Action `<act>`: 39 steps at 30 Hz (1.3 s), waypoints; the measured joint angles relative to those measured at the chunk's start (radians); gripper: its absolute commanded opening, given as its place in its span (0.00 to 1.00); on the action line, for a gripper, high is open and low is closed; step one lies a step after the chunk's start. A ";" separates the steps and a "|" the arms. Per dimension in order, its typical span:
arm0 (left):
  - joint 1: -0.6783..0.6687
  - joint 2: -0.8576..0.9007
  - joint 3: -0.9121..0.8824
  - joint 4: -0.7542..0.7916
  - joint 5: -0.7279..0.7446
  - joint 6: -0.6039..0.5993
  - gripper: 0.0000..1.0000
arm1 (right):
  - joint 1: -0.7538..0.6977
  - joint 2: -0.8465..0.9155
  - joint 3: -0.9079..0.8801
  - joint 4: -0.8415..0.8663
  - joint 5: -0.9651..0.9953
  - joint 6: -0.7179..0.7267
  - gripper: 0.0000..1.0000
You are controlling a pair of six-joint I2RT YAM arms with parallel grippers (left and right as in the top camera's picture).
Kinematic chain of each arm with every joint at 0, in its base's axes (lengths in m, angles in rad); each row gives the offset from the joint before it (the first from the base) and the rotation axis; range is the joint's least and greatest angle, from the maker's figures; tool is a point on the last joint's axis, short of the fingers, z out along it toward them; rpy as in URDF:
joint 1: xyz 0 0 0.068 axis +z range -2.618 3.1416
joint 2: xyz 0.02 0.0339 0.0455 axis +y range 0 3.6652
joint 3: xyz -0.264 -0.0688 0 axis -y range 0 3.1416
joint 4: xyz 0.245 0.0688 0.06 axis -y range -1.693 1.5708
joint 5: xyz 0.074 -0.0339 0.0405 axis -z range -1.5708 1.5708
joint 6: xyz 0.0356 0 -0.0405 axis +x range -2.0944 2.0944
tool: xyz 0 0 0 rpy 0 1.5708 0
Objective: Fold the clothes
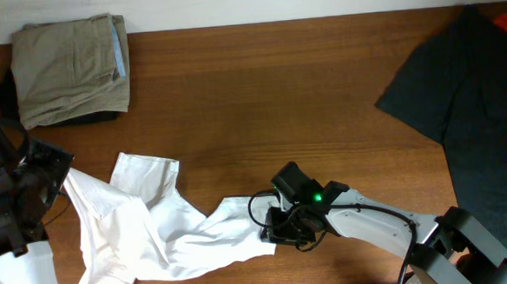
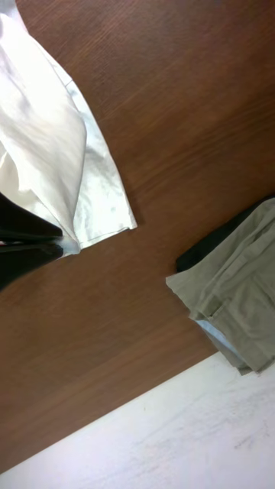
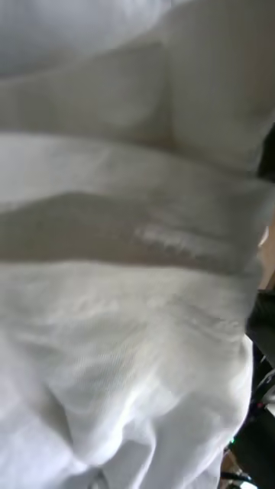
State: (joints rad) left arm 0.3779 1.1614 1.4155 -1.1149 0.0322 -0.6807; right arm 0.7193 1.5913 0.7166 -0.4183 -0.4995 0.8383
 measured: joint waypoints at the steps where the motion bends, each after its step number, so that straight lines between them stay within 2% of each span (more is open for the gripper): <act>1: 0.000 0.000 0.000 0.000 0.000 0.000 0.02 | 0.003 0.000 0.000 0.002 0.002 0.004 0.28; 2: 0.000 0.000 0.000 0.000 0.000 0.000 0.02 | 0.006 0.000 0.000 0.005 0.002 0.007 0.23; 4: 0.000 0.000 0.000 0.004 0.000 0.000 0.02 | 0.009 0.000 0.000 0.004 0.003 0.023 0.05; 5: 0.000 0.000 0.000 0.008 0.000 0.000 0.02 | 0.009 0.000 0.000 0.003 0.003 0.025 0.04; 11: 0.000 0.000 0.000 0.017 0.000 0.000 0.02 | -0.013 -0.004 0.070 -0.103 0.040 0.013 0.04; 14: 0.000 0.000 0.000 0.018 0.000 0.000 0.02 | -0.035 -0.042 0.174 -0.245 0.098 -0.042 0.04; 15: 0.000 0.000 0.000 0.018 0.000 0.000 0.02 | -0.078 -0.063 0.261 -0.329 0.118 -0.099 0.04; 20: 0.000 -0.002 0.000 0.046 -0.004 0.038 0.01 | -0.272 -0.097 0.488 -0.510 0.153 -0.248 0.04; 22: 0.000 -0.022 0.000 0.053 -0.003 0.062 0.01 | -0.326 -0.105 0.521 -0.533 0.159 -0.270 0.05; 25: 0.000 -0.167 0.011 0.087 -0.003 0.091 0.01 | -0.380 -0.143 0.539 -0.542 0.160 -0.319 0.05; 27: 0.000 -0.205 0.027 0.079 0.002 0.095 0.01 | -0.389 -0.143 0.540 -0.547 0.163 -0.333 0.06; 28: 0.000 -0.192 0.028 0.063 0.023 0.098 0.01 | -0.391 -0.138 0.541 -0.547 0.168 -0.340 0.11; 34: 0.000 0.076 -0.058 0.019 0.058 0.098 0.01 | -0.392 0.087 0.540 -0.545 0.182 -0.375 0.11; 39: 0.000 0.114 -0.058 0.026 0.059 0.098 0.01 | -0.392 0.207 0.539 -0.591 0.178 -0.402 0.14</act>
State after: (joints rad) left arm 0.3779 1.2758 1.3575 -1.0885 0.0910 -0.5827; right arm 0.3275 1.7981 1.2556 -1.0088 -0.3218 0.4358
